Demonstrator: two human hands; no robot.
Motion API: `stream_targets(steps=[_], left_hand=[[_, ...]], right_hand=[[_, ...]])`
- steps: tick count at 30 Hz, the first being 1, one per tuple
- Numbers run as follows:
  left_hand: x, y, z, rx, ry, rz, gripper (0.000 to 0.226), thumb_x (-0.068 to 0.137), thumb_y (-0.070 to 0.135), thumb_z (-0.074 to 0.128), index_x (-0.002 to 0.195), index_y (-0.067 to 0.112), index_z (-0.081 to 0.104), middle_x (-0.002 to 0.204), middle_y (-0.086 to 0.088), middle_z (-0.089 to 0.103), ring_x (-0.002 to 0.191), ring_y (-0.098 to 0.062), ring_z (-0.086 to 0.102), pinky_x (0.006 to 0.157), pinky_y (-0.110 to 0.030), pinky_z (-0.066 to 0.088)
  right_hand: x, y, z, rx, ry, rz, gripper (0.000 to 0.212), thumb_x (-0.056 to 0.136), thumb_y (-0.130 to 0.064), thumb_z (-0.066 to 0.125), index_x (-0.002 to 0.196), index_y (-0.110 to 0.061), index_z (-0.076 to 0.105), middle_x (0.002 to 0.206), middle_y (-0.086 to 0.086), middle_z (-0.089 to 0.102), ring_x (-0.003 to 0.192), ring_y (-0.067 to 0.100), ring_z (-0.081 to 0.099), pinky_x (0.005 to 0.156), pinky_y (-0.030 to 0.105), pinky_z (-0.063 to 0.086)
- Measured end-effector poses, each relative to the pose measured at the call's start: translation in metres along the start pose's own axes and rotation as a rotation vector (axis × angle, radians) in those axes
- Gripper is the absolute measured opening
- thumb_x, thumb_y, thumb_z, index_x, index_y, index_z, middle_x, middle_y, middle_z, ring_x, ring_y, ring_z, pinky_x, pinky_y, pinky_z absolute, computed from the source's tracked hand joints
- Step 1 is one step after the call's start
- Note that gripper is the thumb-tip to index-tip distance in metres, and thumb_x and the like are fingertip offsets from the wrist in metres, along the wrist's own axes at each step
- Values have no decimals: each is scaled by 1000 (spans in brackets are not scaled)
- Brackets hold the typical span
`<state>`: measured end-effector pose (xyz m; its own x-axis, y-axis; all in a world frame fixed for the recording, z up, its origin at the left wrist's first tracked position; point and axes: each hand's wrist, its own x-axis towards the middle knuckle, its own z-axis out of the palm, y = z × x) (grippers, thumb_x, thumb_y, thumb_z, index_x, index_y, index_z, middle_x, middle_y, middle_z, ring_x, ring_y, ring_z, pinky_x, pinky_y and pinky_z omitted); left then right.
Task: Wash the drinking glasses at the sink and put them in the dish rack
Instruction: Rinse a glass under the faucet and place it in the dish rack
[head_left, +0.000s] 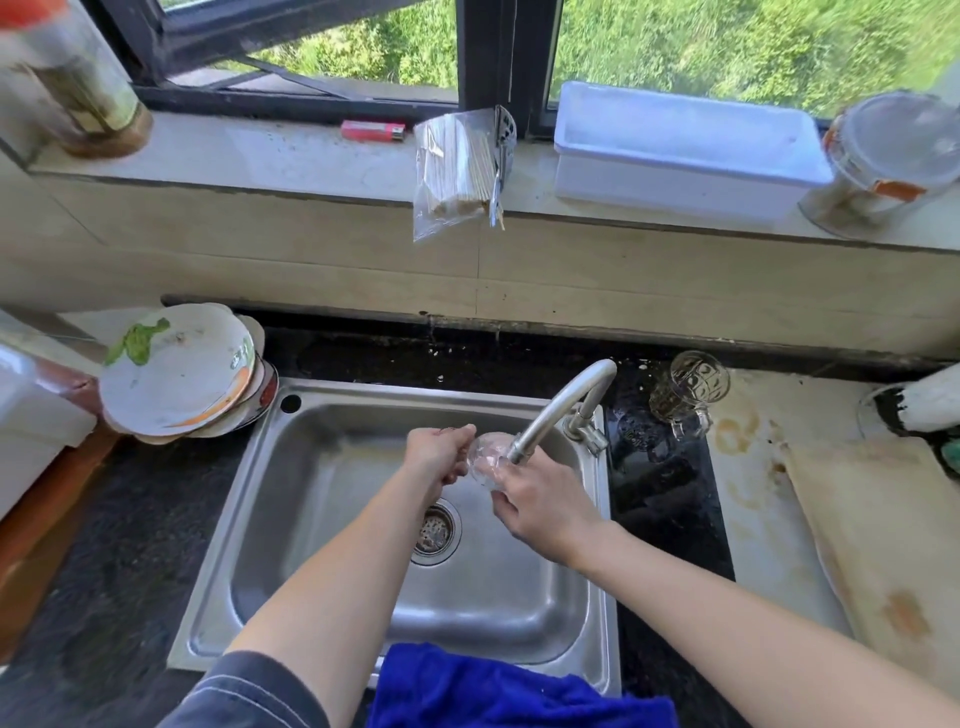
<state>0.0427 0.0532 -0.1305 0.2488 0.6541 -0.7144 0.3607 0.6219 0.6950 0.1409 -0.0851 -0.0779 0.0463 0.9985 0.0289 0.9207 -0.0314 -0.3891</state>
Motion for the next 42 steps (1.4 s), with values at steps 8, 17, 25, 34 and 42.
stream_targets(steps=[8, 17, 25, 34, 42], left_hand=[[-5, 5, -6, 190, -31, -53, 31, 84, 18, 67, 57, 12, 54, 35, 2, 45, 37, -13, 29, 40, -13, 14], [-14, 9, -14, 407, -156, -171, 18, 84, 13, 57, 66, 10, 56, 40, -2, 56, 40, -12, 33, 42, -13, 19], [-8, -26, -7, -315, -65, -64, 6, 93, 11, 59, 89, 7, 60, 69, -9, 53, 45, -14, 46, 40, -21, 35], [-24, -10, -23, 162, -130, -171, 25, 88, 6, 51, 64, 12, 51, 33, 1, 46, 26, -6, 27, 36, -8, 14], [-30, -4, -29, 368, -209, -247, 20, 82, 5, 52, 64, 12, 52, 39, -1, 52, 35, -7, 24, 37, -10, 17]], right_hand=[[-1, 7, 6, 0, -9, -46, 37, 81, -22, 48, 113, -18, 66, 120, 6, 65, 106, 29, 61, 60, 41, 59], [1, 5, 3, 14, 19, -129, 27, 85, -25, 48, 98, -19, 71, 113, -1, 65, 95, 23, 64, 57, 34, 58], [0, -23, 9, 525, 72, 371, 19, 91, -31, 64, 99, -18, 76, 98, -3, 72, 93, 12, 64, 87, 33, 50], [-7, 8, 5, -64, 18, -204, 22, 81, -20, 58, 100, -16, 68, 108, -1, 64, 94, 26, 62, 54, 33, 56], [-14, 8, 8, -84, -17, -304, 29, 81, -17, 51, 101, -14, 71, 118, 4, 65, 100, 28, 63, 64, 38, 59]])
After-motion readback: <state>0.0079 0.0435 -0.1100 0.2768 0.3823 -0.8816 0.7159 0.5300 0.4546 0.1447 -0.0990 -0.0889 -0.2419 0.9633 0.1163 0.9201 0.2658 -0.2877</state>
